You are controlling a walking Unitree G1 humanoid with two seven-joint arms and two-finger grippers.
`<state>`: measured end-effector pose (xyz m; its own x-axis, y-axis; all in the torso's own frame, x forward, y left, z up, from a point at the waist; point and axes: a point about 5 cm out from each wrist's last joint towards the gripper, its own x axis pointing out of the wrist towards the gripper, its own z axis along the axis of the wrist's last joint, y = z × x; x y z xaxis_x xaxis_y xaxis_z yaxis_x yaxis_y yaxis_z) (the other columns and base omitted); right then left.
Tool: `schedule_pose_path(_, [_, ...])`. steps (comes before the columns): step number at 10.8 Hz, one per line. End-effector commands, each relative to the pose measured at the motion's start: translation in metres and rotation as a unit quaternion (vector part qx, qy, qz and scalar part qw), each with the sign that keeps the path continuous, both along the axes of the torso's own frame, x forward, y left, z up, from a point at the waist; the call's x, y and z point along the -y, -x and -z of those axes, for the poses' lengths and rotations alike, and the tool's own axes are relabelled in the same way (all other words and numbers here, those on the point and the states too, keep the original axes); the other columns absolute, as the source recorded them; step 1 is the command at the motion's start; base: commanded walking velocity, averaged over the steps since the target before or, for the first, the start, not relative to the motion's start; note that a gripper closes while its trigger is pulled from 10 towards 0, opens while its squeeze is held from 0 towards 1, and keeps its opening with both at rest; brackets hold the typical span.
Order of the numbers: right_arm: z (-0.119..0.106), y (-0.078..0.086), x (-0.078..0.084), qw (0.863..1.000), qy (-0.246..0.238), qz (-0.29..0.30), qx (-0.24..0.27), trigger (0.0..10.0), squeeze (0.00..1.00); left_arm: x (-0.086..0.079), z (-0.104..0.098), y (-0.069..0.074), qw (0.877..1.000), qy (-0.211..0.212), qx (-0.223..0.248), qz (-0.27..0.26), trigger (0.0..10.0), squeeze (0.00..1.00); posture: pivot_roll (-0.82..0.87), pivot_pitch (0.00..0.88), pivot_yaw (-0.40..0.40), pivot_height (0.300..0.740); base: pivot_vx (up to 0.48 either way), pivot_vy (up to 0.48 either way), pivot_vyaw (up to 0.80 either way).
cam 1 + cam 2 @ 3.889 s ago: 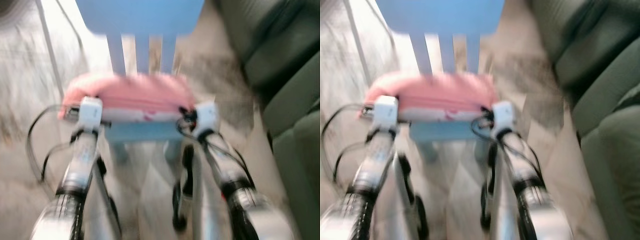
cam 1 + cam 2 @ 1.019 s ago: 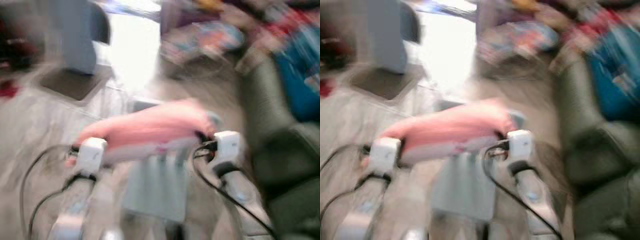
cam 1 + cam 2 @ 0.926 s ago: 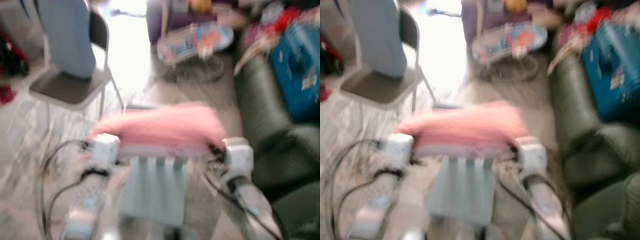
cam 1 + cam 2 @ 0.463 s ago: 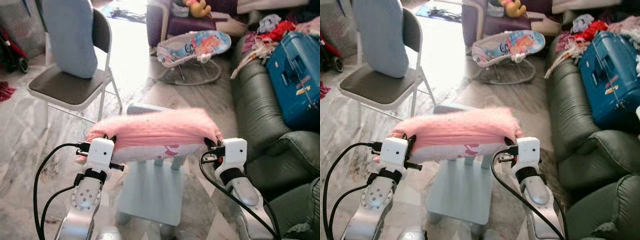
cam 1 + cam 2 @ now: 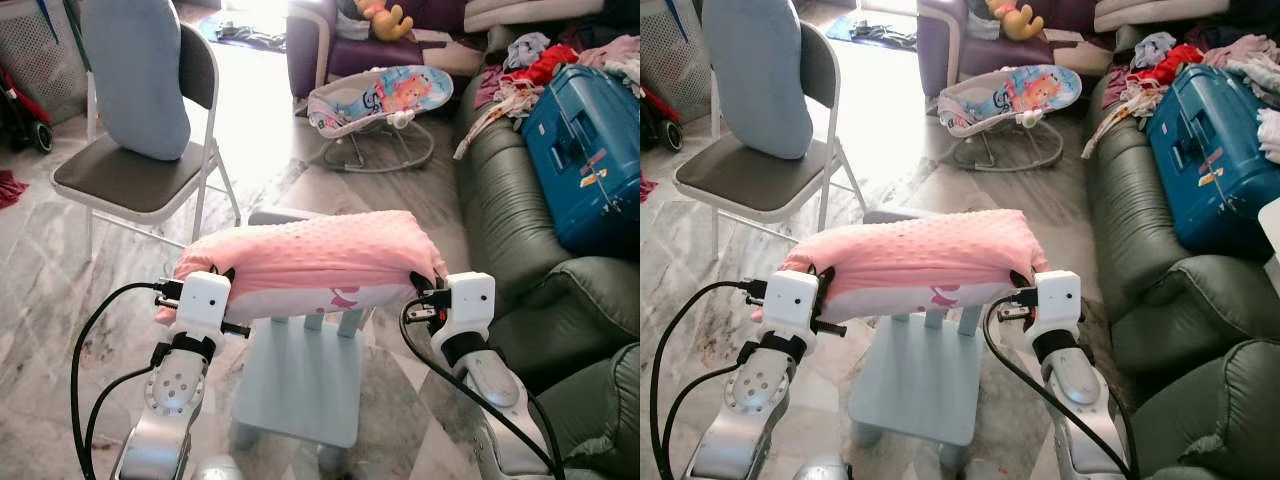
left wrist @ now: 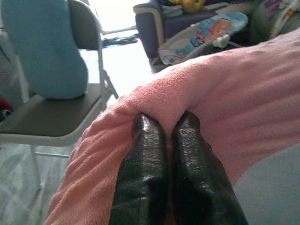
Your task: Move the pillow to the sofa
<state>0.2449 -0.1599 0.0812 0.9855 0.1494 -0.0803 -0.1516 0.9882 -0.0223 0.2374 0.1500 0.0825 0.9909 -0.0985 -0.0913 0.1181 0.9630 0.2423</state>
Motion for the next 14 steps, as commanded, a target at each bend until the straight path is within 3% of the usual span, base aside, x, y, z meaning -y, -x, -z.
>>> schedule_pose_path(1, [0.0034, 0.0023, 0.0221, 0.999, 0.009, 0.051, -0.010, 10.0, 0.00, -0.0107, 0.0006, -0.0018, 1.000, 0.001, -0.005, -0.026, 10.0, 0.00, 0.03, 0.049, -0.062, 0.740, -0.274, 0.000, -0.51])
schedule_pose_path(4, [0.0048, 0.0047, 0.0202, 0.999, 0.007, 0.051, -0.012, 10.0, 0.00, -0.0123, 0.0003, -0.0030, 1.000, 0.002, -0.007, -0.029, 10.0, 0.00, 0.03, 0.054, -0.057, 0.740, -0.292, 0.000, -0.48])
schedule_pose_path(14, [0.0035, 0.0002, 0.0222, 0.998, 0.007, 0.058, -0.011, 10.0, 0.00, -0.0115, 0.0016, -0.0039, 0.999, 0.006, -0.012, -0.030, 10.0, 0.00, 0.02, 0.056, -0.055, 0.740, -0.304, 0.000, 0.00])
